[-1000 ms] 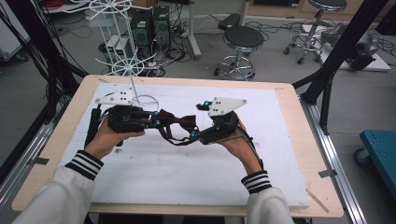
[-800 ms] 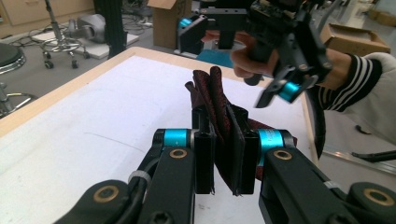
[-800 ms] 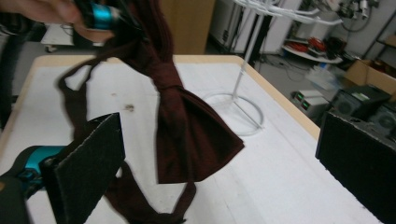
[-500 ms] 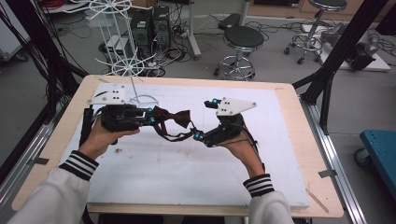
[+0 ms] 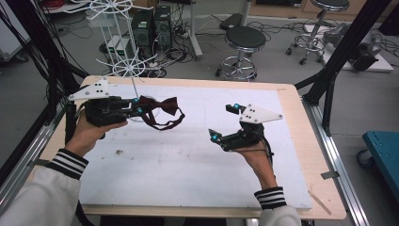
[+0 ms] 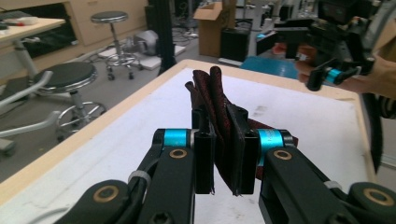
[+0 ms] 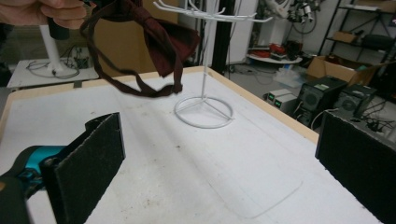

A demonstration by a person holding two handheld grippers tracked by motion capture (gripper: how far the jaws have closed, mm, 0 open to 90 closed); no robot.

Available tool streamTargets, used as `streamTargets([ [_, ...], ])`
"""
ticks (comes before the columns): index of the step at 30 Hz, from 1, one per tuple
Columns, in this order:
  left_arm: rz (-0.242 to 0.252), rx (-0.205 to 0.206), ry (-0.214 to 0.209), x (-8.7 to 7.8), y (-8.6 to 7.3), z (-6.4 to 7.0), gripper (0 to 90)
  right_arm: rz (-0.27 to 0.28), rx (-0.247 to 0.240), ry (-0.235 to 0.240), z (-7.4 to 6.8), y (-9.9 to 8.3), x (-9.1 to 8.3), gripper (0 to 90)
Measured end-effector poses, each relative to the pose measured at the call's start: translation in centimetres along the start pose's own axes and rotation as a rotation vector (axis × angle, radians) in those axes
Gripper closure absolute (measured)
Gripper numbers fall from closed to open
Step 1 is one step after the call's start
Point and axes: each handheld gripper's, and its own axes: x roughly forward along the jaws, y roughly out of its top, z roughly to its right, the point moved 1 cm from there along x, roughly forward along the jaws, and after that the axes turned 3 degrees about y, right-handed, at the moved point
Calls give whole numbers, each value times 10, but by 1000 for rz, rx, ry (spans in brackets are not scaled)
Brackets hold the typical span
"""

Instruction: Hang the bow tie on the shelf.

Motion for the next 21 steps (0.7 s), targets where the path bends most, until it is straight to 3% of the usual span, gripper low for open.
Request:
streamTargets([
  [7,15,11,78,-10,7,-12,816,35,26,-66,0,-16,-22,6],
  [9,19,16,103,-13,10,-15,816,6,43,-73,0,-20,-27,7],
  [13,15,29,149,-16,15,-20,816,47,30,-94,-3,-21,-32,7],
  [21,6,44,209,-21,23,-30,816,49,55,-131,-6,-41,-42,7],
])
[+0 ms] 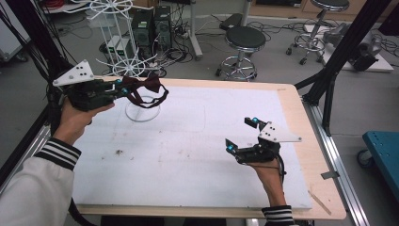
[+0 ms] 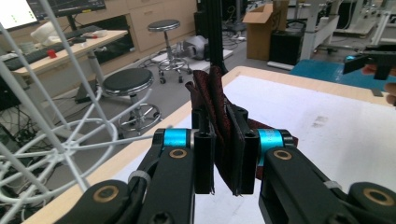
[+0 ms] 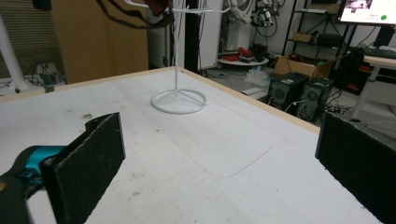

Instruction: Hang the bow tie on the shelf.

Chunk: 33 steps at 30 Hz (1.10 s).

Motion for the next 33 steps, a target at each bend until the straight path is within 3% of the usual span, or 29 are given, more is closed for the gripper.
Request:
streamTargets([
  [4,-5,7,28,2,3,-4,816,11,20,-18,0,-8,-5,7],
  [14,-29,27,65,12,5,-13,816,76,17,-89,-3,-24,-20,7],
  [33,-155,61,150,33,6,-30,816,134,52,-138,-7,-59,-25,7],
])
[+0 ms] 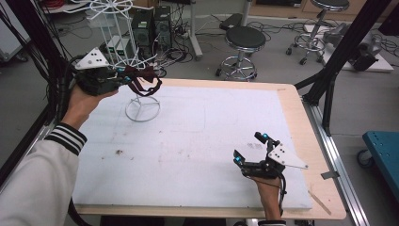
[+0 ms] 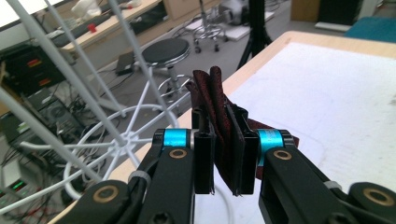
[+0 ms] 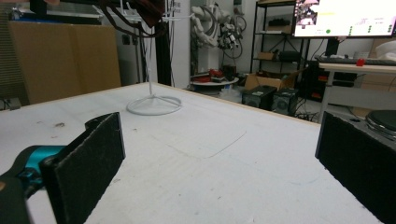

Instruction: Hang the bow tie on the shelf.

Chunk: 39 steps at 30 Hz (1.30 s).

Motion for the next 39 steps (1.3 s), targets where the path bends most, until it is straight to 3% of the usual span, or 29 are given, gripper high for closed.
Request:
streamTargets([
  [8,-22,-3,6,6,-3,-3,815,37,-10,-31,0,-10,-2,7],
  [18,-45,-5,32,8,-1,-2,775,11,-26,-47,-3,-21,1,6],
  [25,-20,-11,44,6,0,-2,560,2,-19,-50,-2,-24,3,6],
  [29,12,-21,43,4,1,-2,366,-4,-23,-51,-2,-25,3,6],
  [31,28,-36,45,4,1,-1,211,-3,-25,-54,-2,-26,3,6],
  [35,64,-24,24,1,1,1,78,-5,-21,-60,-2,-27,3,6],
  [39,88,-32,27,-1,-1,2,17,-6,-18,-62,-2,-28,3,6],
])
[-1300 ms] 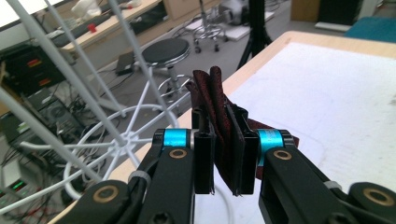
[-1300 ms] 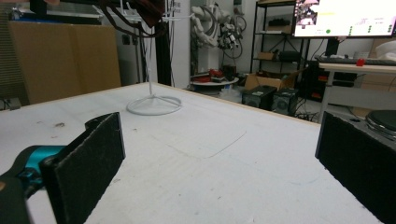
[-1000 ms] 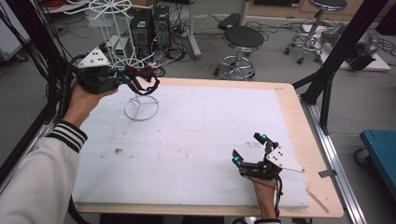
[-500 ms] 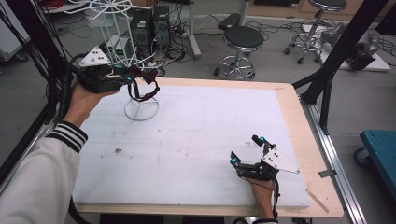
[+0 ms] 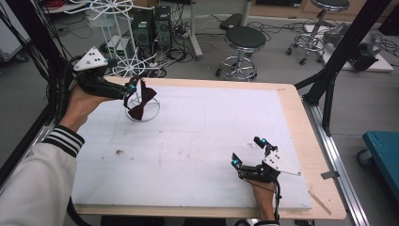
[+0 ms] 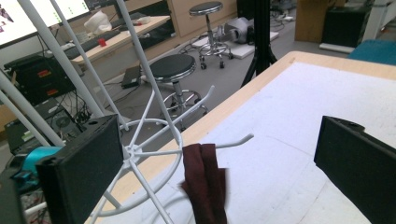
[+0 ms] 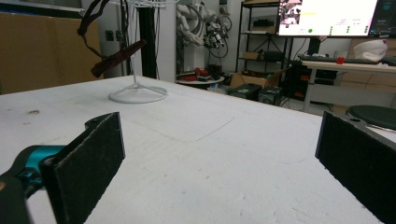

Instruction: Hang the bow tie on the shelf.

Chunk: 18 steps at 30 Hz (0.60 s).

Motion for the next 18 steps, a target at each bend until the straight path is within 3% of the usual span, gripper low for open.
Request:
streamTargets([
  [4,23,-9,-20,-6,-2,1,17,3,-4,-4,0,-1,0,6],
  [10,118,-16,-39,-27,-8,9,17,5,-2,-8,1,-2,0,6],
  [18,250,-62,-73,-58,-52,28,17,1,-10,-7,0,-2,0,6],
])
